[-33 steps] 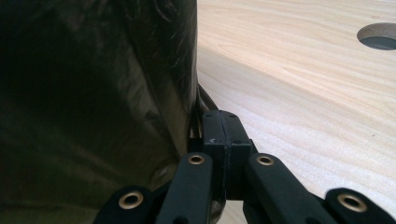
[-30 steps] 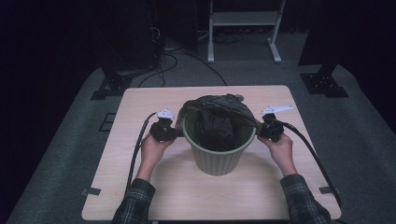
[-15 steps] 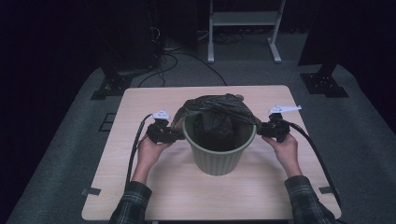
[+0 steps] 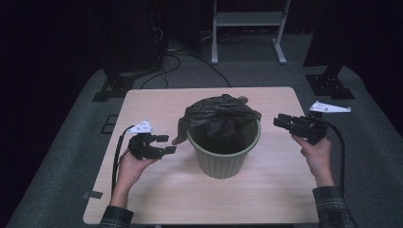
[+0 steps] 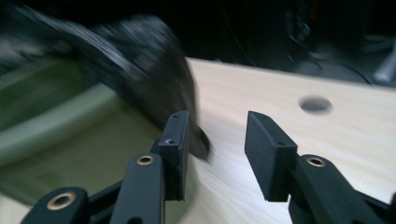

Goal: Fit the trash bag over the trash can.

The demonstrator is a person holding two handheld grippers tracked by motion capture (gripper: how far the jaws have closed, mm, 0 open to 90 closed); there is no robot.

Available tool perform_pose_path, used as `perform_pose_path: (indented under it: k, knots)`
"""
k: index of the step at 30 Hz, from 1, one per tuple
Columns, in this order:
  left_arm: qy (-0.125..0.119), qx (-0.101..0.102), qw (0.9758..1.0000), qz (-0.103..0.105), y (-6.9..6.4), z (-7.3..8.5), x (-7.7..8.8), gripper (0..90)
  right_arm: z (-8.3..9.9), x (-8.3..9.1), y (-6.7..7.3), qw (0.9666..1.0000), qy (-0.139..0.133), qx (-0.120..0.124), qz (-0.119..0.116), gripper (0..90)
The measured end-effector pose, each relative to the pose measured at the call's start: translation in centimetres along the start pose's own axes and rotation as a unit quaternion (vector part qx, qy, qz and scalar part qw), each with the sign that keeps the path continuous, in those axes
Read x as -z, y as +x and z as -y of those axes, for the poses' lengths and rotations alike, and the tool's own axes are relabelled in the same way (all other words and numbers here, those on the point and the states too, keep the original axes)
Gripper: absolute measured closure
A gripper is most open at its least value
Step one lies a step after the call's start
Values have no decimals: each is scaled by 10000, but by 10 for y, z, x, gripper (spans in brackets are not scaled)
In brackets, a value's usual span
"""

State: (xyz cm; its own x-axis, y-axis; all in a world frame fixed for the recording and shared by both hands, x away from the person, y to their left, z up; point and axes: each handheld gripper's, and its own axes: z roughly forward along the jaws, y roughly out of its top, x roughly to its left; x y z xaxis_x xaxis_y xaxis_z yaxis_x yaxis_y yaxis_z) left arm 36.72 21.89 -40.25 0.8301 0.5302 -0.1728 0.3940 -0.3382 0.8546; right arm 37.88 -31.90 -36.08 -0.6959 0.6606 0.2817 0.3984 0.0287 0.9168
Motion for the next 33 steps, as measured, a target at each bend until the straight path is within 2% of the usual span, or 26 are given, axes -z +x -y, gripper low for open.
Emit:
perform_pose_path:
  k: [1,4,7,9,12,13,16,17,19,21,23,25,26,27,29,30,32,33]
  knots:
    - [-67,7,10000,14,-2,2,1,338,-4,1,4,10000,-43,58,-38,565]
    - [-36,5,10000,43,-5,1,3,330,-19,-1,20,9992,-184,241,-266,525]
    - [-167,5,9998,66,-8,0,7,315,-34,-11,37,9977,-217,452,-461,500]
    - [-212,-25,9998,54,-11,-2,11,299,-42,-22,45,9969,-139,568,-531,483]
    - [-425,-104,9989,139,-18,-9,20,290,-48,-40,55,9961,72,727,-491,498]
    - [-517,-124,9984,171,-22,-13,23,286,-48,-46,57,9958,131,778,-465,527]
    - [-774,-262,9963,276,-34,-25,30,284,-47,-53,60,9953,219,897,-282,724]
    - [-795,-310,9959,291,-36,-28,31,280,-47,-53,60,9955,243,860,-329,801]
    - [-909,-394,9944,365,-44,-37,32,277,-47,-52,60,9957,226,828,-339,895]
    - [-947,-502,9937,319,-50,-44,30,269,-47,-51,60,9959,245,773,-397,900]
    - [-987,-560,9935,134,-53,-50,27,269,-48,-50,60,9959,264,766,-410,900]
    - [-959,-598,9936,48,-53,-54,22,282,-48,-49,60,9958,257,759,-449,900]
    - [-984,-676,9928,-30,-52,-55,19,357,-48,-48,60,9956,261,766,-464,900]
    - [-1030,-694,9922,-49,-52,-55,17,487,-48,-47,60,9957,258,763,-463,900]
    - [-1002,-750,9921,-10,-50,-56,13,627,-48,-45,61,9955,255,769,-488,900]
    - [-992,-760,9922,0,-50,-56,12,740,-47,-43,61,9954,274,782,-487,900]
    - [-1068,-777,9912,85,-51,-57,13,879,-46,-38,62,9952,256,795,-505,900]
    - [-1092,-811,9907,84,-53,-57,14,896,-45,-35,63,9951,261,801,-526,900]
